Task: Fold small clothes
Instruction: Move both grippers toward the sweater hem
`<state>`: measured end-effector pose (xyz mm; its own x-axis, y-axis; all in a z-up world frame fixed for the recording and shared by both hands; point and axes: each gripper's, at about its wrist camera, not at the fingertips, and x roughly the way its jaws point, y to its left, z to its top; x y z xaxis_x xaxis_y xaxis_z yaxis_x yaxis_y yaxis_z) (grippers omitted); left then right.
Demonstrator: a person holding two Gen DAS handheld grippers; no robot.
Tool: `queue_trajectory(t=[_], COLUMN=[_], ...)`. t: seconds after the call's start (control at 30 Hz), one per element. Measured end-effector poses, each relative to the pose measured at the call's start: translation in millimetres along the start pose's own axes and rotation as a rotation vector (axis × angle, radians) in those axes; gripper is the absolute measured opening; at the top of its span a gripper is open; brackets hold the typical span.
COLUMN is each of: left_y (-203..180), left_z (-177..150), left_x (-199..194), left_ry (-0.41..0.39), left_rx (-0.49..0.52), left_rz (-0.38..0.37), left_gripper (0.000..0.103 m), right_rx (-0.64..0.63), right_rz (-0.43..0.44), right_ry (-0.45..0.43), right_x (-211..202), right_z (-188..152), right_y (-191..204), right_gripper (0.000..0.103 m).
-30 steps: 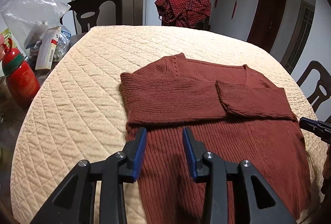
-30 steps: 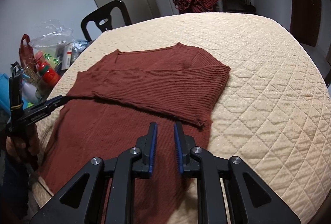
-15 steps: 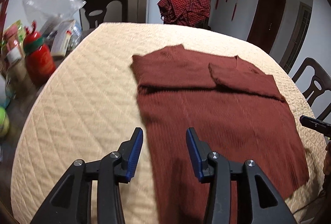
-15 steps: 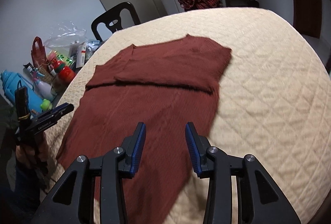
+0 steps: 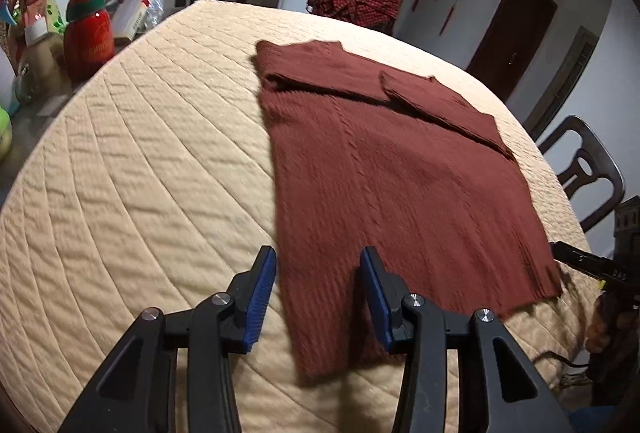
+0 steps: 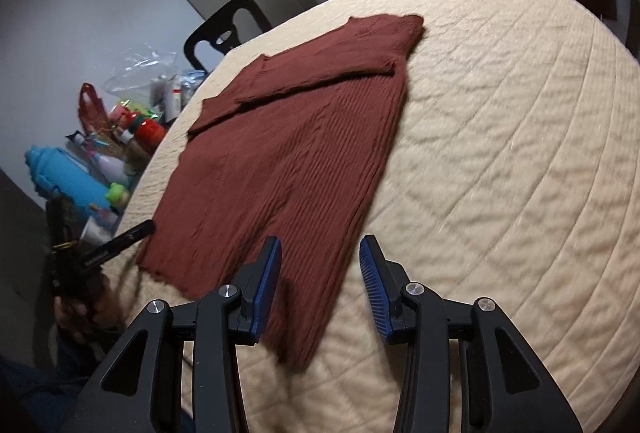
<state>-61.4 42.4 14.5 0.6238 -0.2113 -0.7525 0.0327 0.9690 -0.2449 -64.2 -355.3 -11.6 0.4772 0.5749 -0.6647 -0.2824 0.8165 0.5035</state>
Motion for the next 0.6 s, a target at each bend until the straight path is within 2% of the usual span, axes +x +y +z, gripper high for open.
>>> queue_trajectory(t=[0.1, 0.2, 0.37, 0.47, 0.5, 0.53, 0.57, 0.6], left_y=[-2, -3, -8, -7, -7, -7, -7, -7], left_z=[-4, -8, -9, -7, -6, -6, -6, -6], left_x=[-2, -6, -4, -1, 0, 1, 1, 1], left_ry=[0.0, -0.002, -0.015, -0.021, -0.023, -0.025, -0.025, -0.027], left_rx=[-0.007, -0.042, -0.03, -0.031, -0.034, -0.038, -0.039, -0.04], left_rz=[-0.011, -0.032, -0.01, -0.001, 0.007, 0.012, 0.018, 0.029], left_gripper=[0.046, 0.046, 0.046, 0.036, 0.032, 0.03, 0.028, 0.024], right_rx=[0.022, 0.036, 0.05, 0.073, 0.081, 0.087, 0.088, 0.091], right_rz=[0.073, 0.101, 0.126, 0.151, 0.155, 0.149, 0.142, 0.139], right_ry=[0.043, 0.045, 0.05, 0.042, 0.038, 0.039, 0.038, 0.044], right_x=[-1, -3, -1, 5, 7, 9, 9, 11], right_z=[-9, -16, -18, -15, -14, -13, -12, -13], right_y=[1, 3, 4, 3, 4, 3, 2, 2], right_gripper=[0.042, 0.042, 0.042, 0.04, 0.038, 0.03, 0.019, 0.014])
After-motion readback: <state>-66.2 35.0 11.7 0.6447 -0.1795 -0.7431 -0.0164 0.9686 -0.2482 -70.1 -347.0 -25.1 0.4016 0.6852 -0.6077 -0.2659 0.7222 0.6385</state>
